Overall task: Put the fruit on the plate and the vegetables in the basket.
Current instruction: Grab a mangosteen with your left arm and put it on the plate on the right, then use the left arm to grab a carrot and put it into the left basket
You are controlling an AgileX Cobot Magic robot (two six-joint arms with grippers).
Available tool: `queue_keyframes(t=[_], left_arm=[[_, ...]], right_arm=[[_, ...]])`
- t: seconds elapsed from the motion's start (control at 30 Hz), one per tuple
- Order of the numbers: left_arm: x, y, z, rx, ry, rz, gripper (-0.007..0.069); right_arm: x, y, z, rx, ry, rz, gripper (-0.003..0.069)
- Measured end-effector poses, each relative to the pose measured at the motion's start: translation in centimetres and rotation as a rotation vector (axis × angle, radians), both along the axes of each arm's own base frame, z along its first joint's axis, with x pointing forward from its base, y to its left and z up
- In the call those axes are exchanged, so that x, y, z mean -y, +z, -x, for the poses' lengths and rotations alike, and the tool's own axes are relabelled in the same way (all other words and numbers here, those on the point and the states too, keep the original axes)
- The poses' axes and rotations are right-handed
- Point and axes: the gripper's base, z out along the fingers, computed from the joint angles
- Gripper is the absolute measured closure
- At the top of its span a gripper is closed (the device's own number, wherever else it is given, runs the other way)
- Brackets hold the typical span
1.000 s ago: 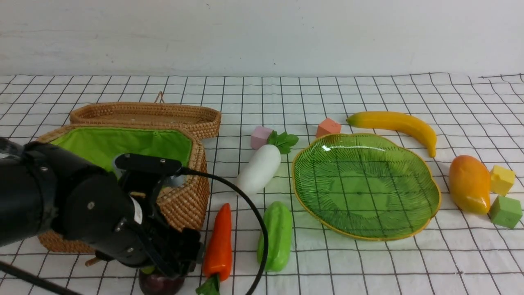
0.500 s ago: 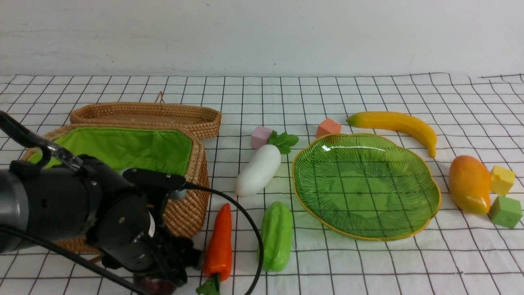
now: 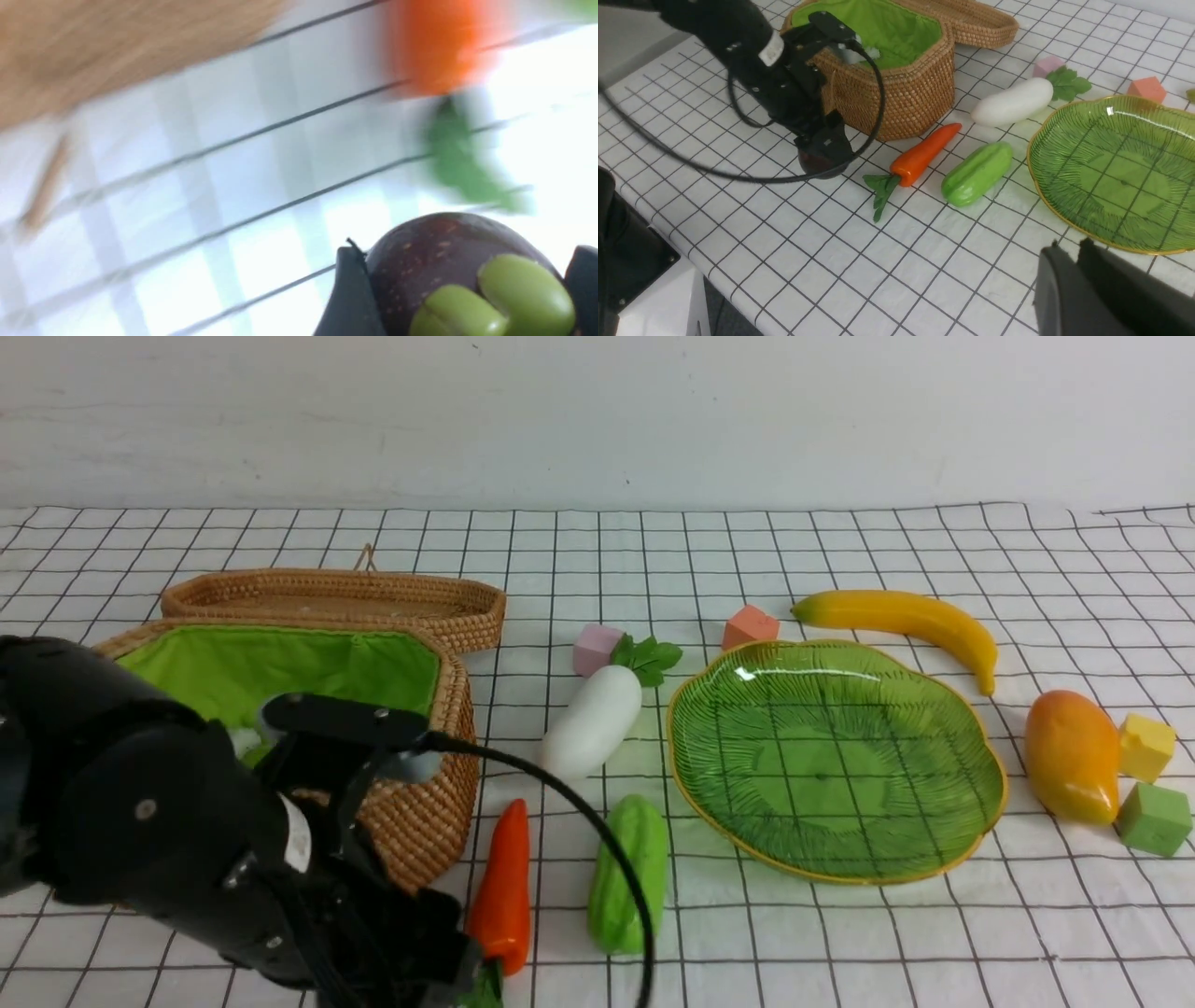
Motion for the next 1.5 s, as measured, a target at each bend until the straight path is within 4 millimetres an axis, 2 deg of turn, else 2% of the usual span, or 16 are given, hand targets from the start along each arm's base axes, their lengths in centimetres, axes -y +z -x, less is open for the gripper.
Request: queue_keyframes(t=[0.1, 0.2, 0.23, 0.3, 0.43, 0.5, 0.53, 0.63, 0.77, 1.0, 1.1, 1.2, 1.3, 1.37, 1.4, 1.5], left_arm=[[3.1, 2.5, 0.0, 0.163, -0.168, 0.102, 0.0103], [6.6, 3.4, -1.7, 0.282, -0.272, 0.160, 0.0103], [6.7, 3.7, -1.8, 0.297, -0.278, 0.165, 0.0103], [10.3, 2.9, -4.8, 0.328, -0.330, 0.175, 0.0103], [13.7, 1.6, -7.9, 0.343, -0.383, 0.166, 0.0103], [16.8, 0.0, -10.8, 0.351, -0.427, 0.160, 0.0103], [16.9, 0.4, -10.9, 0.362, -0.428, 0.166, 0.0103], [20.2, -2.6, -14.1, 0.346, -0.459, 0.147, 0.0103], [22.1, -4.4, -16.0, 0.353, -0.469, 0.143, 0.0103], [22.9, -5.9, -17.2, 0.348, -0.462, 0.140, 0.0002], [22.8, -5.2, -17.0, 0.343, -0.469, 0.138, -0.0039], [22.0, -2.5, -15.9, 0.301, -0.484, 0.133, -0.0022], [20.7, 1.3, -14.4, 0.245, -0.459, 0.153, 0.0067], [18.9, 4.9, -12.6, 0.187, -0.418, 0.143, 0.0211], [18.7, 5.2, -12.5, 0.181, -0.414, 0.140, 0.0226], [15.5, 9.3, -9.9, 0.102, -0.333, 0.071, 0.0529]], right_arm=[[0.3, 0.0, -0.4, -0.024, -0.071, -0.032, 0.0578], [0.8, -0.2, -0.9, -0.076, -0.163, -0.060, 0.0573], [0.8, -0.3, -0.9, -0.079, -0.170, -0.061, 0.0573], [1.5, -0.6, -1.2, -0.117, -0.265, -0.055, 0.0571], [2.0, -0.9, -1.3, -0.144, -0.329, -0.024, 0.0571], [2.3, -1.2, -1.2, -0.167, -0.350, -0.006, 0.0571], [2.3, -1.2, -1.2, -0.167, -0.351, -0.005, 0.0571], [2.3, -1.2, -1.2, -0.161, -0.345, 0.003, 0.0571], [2.2, -1.2, -1.1, -0.154, -0.337, 0.005, 0.0571], [2.2, -1.2, -1.1, -0.143, -0.325, 0.021, 0.0564], [2.2, -1.1, -1.1, -0.142, -0.321, 0.021, 0.0561], [2.2, -1.1, -1.1, -0.135, -0.311, 0.030, 0.0560], [2.0, -1.1, -1.0, -0.133, -0.297, 0.028, 0.0560], [2.0, -1.1, -1.0, -0.134, -0.293, 0.025, 0.0560], [2.0, -1.1, -1.0, -0.134, -0.293, 0.025, 0.0560], [2.0, -1.1, -1.0, -0.127, -0.283, 0.033, 0.0560]])
